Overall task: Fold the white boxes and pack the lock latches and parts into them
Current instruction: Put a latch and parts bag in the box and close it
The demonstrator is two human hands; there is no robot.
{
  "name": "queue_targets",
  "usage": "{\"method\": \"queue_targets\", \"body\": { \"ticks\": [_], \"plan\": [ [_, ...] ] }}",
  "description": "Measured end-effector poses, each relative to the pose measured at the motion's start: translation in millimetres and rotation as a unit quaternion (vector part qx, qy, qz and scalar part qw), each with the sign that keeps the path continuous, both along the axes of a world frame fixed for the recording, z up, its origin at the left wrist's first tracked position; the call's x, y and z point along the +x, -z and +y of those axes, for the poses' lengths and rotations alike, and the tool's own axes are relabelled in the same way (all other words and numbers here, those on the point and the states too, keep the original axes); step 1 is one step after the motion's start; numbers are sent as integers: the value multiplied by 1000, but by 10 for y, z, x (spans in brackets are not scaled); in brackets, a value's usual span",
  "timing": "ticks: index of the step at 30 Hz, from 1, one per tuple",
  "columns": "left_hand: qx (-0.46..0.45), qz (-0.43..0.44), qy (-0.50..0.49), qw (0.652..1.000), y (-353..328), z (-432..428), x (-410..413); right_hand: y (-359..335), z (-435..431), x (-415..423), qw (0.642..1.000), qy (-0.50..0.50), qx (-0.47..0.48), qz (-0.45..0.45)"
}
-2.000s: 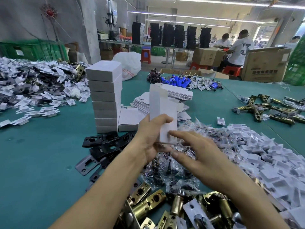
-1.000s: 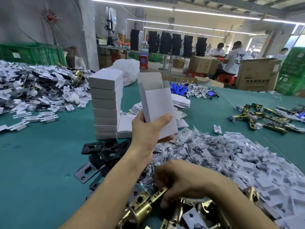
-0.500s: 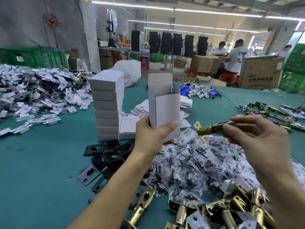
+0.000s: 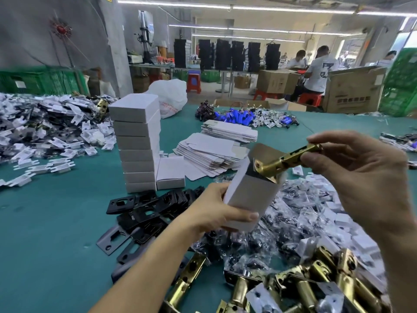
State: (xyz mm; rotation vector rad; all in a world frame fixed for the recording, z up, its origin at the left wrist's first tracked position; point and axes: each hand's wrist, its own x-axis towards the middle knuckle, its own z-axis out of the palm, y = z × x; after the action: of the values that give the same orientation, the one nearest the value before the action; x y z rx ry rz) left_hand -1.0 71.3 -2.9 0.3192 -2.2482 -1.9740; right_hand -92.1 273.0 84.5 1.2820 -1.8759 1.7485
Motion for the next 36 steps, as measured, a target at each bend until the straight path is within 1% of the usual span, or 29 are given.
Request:
{"method": "queue_targets", "body": {
  "ticks": [2, 5, 8, 11, 17, 20, 21, 22, 25, 26, 27, 28, 29, 31, 32, 34, 36],
  "plan": [
    [11, 8, -3, 1000, -9, 9, -2, -21, 38, -6, 1000, 7, 17, 7],
    [4, 21, 2, 1000, -5, 63, -10, -51, 49, 34, 999, 0, 30, -11],
    [-6, 33, 10, 999, 23, 95, -26, -68, -2, 121, 996, 26, 89, 14],
    [6, 42, 11, 999, 41, 106, -37, -30, -104, 191, 987, 56, 141, 43],
    [26, 45, 7, 999, 74, 110, -59, 54, -220, 228, 952, 123, 264, 93],
    [30, 36, -2, 999, 84, 124, -62, 66, -208, 206, 932, 126, 322, 111],
    [37, 35, -8, 999, 83, 126, -62, 75, -210, 199, 931, 122, 325, 111],
    [47, 36, -15, 998, 81, 125, -60, 81, -215, 193, 939, 121, 305, 103],
    [105, 46, -45, 992, 50, 108, -57, 82, -194, 161, 971, 158, 172, 41],
    [132, 56, -61, 988, 39, 97, -59, 90, -163, 123, 974, 179, 141, 12],
    [162, 70, -79, 981, 28, 87, -59, 102, -126, 64, 970, 200, 137, -14],
    [192, 89, -95, 973, 18, 80, -61, 124, -83, -6, 960, 221, 166, -34],
    [218, 110, -106, 964, 6, 75, -66, 154, -33, -98, 943, 243, 223, -50],
    [250, 145, -117, 950, -12, 76, -81, 225, 76, -323, 884, 281, 365, -82],
    [256, 156, -118, 947, -17, 80, -85, 250, 122, -443, 852, 297, 421, -97],
    [263, 167, -122, 942, -23, 87, -87, 285, 208, -652, 803, 318, 486, -130],
    [265, 171, -127, 940, -21, 86, -87, 319, 268, -788, 762, 300, 556, -144]
  ]
}}
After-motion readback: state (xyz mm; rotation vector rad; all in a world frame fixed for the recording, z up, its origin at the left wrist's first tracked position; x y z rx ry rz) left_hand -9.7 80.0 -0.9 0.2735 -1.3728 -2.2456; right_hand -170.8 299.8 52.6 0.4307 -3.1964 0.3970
